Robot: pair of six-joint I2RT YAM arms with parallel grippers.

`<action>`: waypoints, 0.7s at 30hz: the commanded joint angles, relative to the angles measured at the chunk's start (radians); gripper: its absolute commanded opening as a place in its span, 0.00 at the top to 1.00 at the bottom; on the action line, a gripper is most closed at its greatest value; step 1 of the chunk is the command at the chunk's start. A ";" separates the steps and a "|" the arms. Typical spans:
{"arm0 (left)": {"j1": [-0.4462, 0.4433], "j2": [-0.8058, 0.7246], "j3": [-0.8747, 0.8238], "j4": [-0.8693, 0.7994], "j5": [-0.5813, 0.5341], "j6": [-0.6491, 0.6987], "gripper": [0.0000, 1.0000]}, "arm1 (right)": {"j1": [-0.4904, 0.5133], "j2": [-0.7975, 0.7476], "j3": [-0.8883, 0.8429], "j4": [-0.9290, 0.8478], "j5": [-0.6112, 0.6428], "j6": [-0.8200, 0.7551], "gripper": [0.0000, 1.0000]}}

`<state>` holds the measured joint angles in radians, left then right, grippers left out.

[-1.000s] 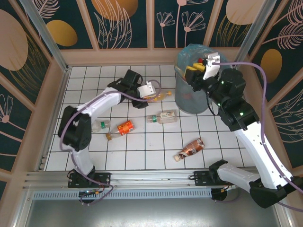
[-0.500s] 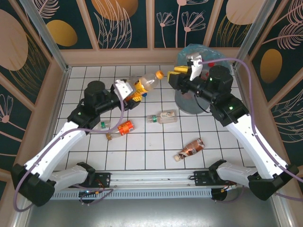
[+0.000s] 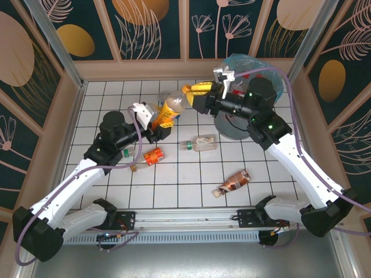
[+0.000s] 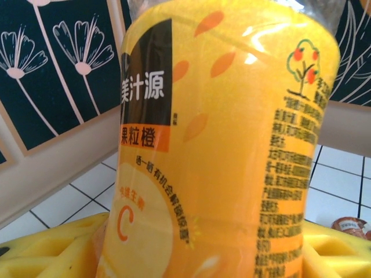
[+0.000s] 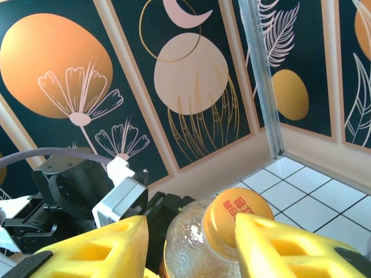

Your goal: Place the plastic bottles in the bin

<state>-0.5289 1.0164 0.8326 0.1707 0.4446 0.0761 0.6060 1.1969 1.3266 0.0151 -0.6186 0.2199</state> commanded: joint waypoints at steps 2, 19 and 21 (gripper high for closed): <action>0.000 -0.043 -0.047 0.111 0.115 0.012 0.33 | 0.014 0.003 0.017 -0.013 0.083 0.021 0.56; 0.000 -0.022 -0.041 0.120 0.138 0.014 0.33 | 0.037 0.102 0.079 -0.012 -0.087 0.053 0.89; 0.001 -0.024 -0.040 0.117 0.120 0.012 0.30 | 0.038 0.099 0.087 -0.012 -0.080 0.055 0.94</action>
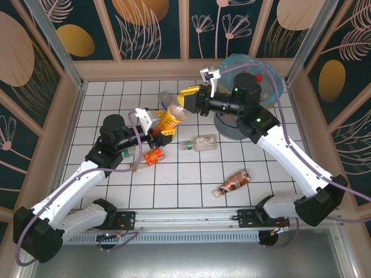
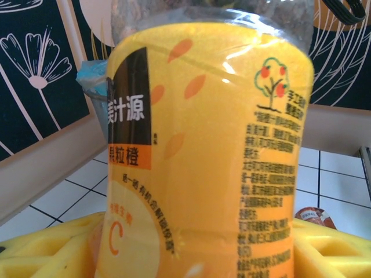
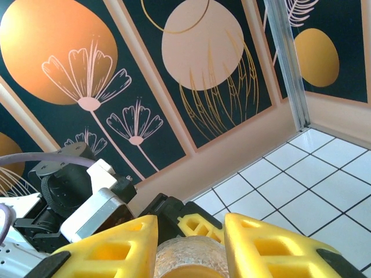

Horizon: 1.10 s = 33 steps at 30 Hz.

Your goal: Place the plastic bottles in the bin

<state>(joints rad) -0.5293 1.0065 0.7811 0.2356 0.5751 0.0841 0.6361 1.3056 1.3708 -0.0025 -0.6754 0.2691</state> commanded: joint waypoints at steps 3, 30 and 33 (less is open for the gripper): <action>0.001 -0.027 0.011 0.048 -0.033 0.003 0.15 | 0.007 -0.023 0.074 -0.025 0.046 -0.008 0.99; 0.000 -0.141 -0.046 -0.042 -0.122 0.012 0.01 | -0.220 0.231 0.604 -0.681 1.267 -0.386 1.00; 0.000 -0.140 -0.049 -0.047 -0.124 0.014 0.01 | -0.246 0.231 0.569 -0.725 1.255 -0.359 1.00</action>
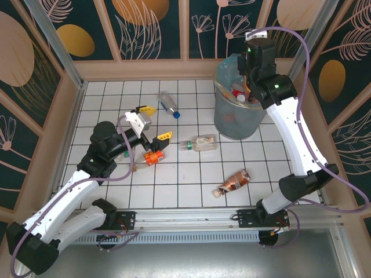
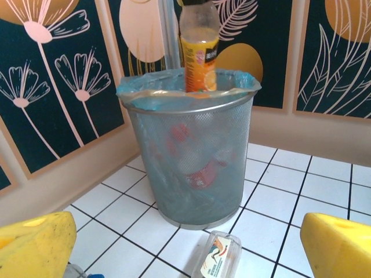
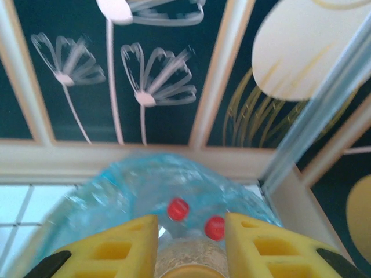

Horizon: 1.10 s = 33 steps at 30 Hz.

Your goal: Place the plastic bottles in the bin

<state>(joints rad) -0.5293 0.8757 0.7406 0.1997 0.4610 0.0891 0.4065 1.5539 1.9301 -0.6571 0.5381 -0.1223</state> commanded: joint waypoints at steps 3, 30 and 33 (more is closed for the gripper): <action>0.000 -0.001 -0.012 -0.006 -0.010 0.007 0.01 | -0.051 -0.034 -0.054 -0.082 0.009 0.057 1.00; 0.001 0.028 -0.042 0.011 0.003 -0.008 0.01 | -0.320 -0.047 -0.543 0.117 -0.393 0.130 0.87; 0.000 0.029 -0.044 0.005 -0.001 0.000 0.01 | -0.323 -0.043 -0.539 0.116 -0.392 0.125 0.78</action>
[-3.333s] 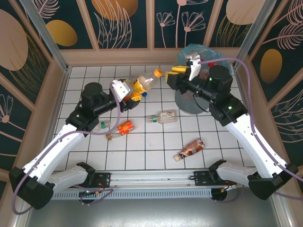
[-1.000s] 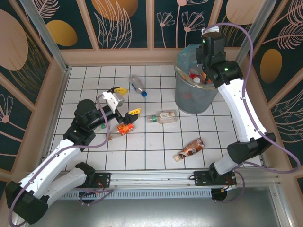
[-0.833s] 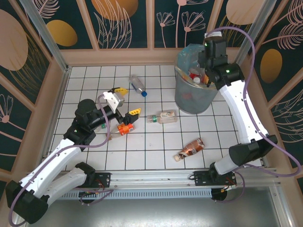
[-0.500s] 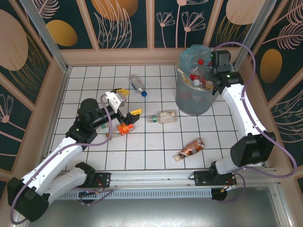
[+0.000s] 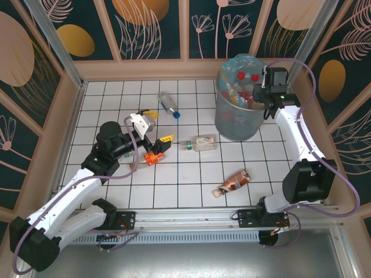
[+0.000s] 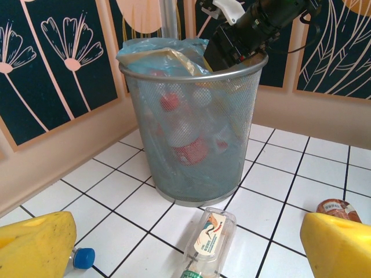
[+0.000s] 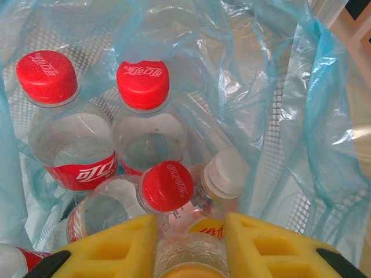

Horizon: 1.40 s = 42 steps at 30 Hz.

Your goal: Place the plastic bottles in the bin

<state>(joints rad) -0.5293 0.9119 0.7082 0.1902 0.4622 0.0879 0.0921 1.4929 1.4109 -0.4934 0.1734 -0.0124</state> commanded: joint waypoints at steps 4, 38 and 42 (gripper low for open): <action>0.000 -0.002 -0.007 0.014 -0.004 0.001 0.01 | -0.007 0.020 0.055 -0.088 -0.051 0.032 0.58; 0.001 -0.007 -0.011 0.024 -0.015 -0.007 0.02 | 0.039 -0.033 0.141 -0.109 -0.094 0.097 0.74; 0.000 -0.005 0.006 0.000 -0.059 -0.025 0.02 | 0.076 -0.061 0.228 -0.127 -0.061 0.101 0.64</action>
<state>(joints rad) -0.5293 0.9192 0.7052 0.1894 0.4381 0.0814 0.1413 1.4651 1.5715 -0.6029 0.1005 0.0807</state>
